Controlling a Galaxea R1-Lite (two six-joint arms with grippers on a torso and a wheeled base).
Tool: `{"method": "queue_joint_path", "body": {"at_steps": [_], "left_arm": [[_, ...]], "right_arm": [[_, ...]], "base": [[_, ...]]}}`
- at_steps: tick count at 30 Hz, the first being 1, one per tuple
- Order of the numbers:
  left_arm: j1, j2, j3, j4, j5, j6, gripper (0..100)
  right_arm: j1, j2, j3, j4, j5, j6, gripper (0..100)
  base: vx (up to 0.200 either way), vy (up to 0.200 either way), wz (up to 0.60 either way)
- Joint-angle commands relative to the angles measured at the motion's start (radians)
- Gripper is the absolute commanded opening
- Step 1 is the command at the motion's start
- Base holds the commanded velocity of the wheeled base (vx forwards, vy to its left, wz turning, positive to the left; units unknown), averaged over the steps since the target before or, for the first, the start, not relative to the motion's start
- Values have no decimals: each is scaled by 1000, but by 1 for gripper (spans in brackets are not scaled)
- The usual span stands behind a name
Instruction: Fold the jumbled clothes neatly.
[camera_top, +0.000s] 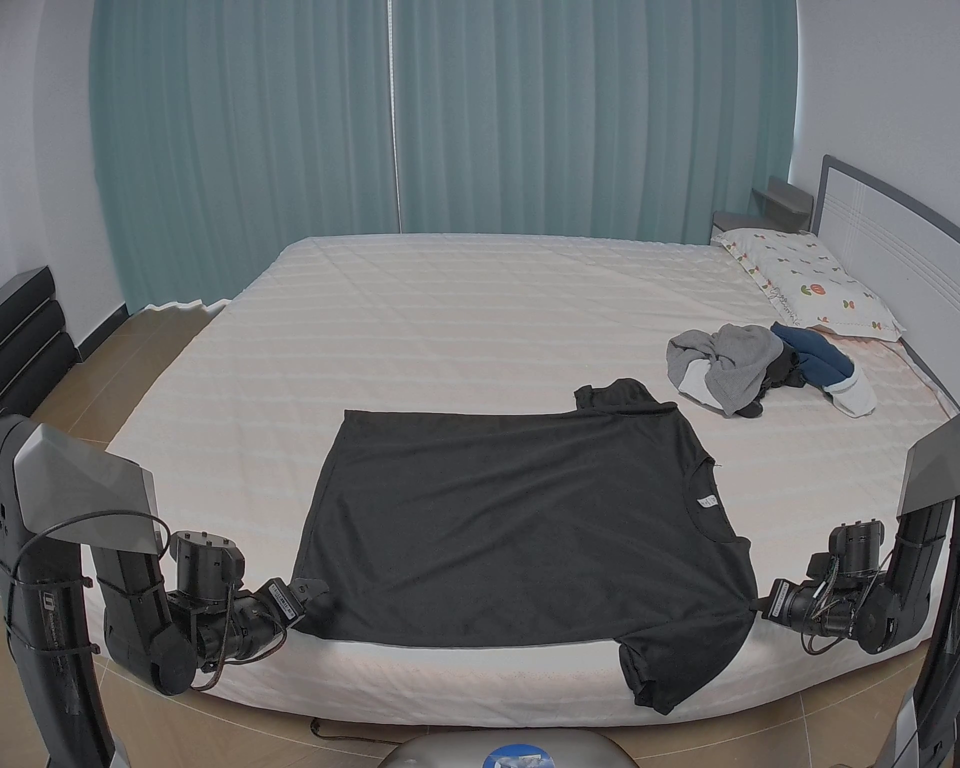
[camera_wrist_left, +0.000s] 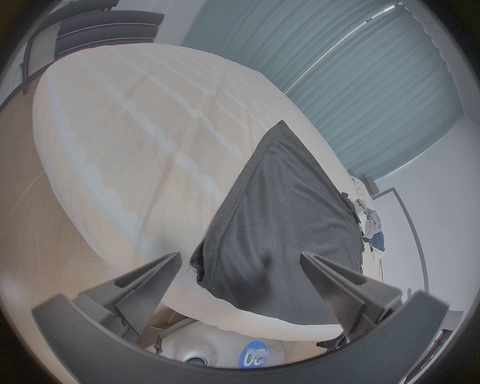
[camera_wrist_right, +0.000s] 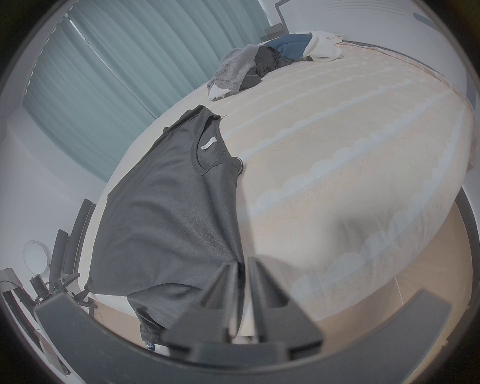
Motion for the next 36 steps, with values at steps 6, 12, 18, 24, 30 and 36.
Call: {"method": "queue_joint_path", "body": {"at_steps": [6, 12, 18, 24, 30, 36], "left_arm": [[-15, 18, -5, 0, 2, 21, 100], [-13, 31, -10, 1, 2, 81, 100], [-4, 26, -11, -2, -15, 145, 100], [69, -11, -7, 4, -184, 239, 100], [123, 2, -34, 6, -274, 271, 100], [134, 57, -50, 13, -276, 362, 100]], "right_arm": [[1, -6, -1, -3, 10, 3, 100], [-4, -3, -12, -16, 17, 19, 100], [-28, -6, -7, -20, 82, 20, 100], [-44, -4, -12, -19, 117, 20, 100], [-42, -3, -13, -19, 128, 20, 100], [-36, 3, -12, -19, 129, 20, 100]], "base": [[0, 0, 0], [0, 0, 0], [0, 0, 0], [0, 0, 0], [0, 0, 0], [0, 0, 0]]}}
